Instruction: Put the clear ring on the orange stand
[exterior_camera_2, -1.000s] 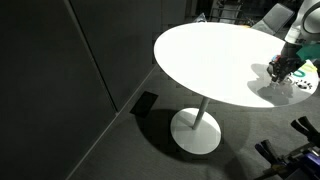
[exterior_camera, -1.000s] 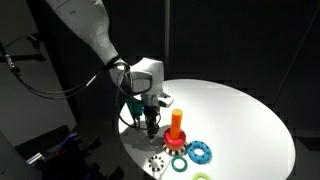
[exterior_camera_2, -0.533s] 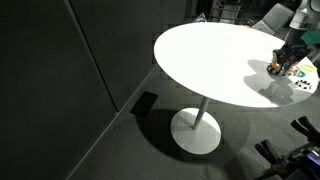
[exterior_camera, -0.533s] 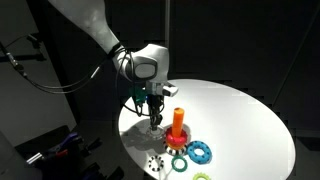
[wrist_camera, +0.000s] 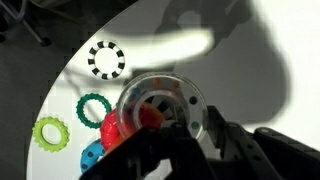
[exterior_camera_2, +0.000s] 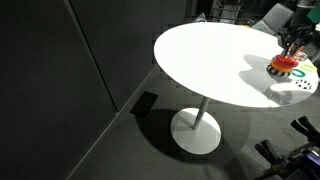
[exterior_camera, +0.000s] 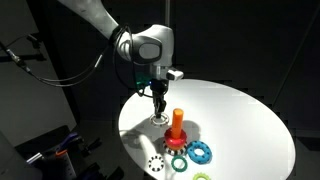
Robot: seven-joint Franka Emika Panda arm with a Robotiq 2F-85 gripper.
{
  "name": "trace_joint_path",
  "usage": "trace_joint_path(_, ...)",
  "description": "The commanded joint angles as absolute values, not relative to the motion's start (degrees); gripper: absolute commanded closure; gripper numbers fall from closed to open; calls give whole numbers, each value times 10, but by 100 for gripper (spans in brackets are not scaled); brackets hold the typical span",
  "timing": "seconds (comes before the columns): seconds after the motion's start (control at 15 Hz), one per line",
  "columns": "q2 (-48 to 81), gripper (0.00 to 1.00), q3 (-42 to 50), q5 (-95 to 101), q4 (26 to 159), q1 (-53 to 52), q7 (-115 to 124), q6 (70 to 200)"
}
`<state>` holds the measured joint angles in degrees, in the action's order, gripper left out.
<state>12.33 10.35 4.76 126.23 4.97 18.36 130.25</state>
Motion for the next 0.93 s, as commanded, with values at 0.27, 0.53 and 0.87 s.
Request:
trace_joint_path(0.27, 87, 91, 106, 74, 1206, 48, 253, 1219)
trace_joint_path(0.53, 79, 91, 105, 87, 1182, 49, 292, 1194)
trace_joint_path(0.87, 80, 91, 106, 90, 1151, 52, 325, 1164)
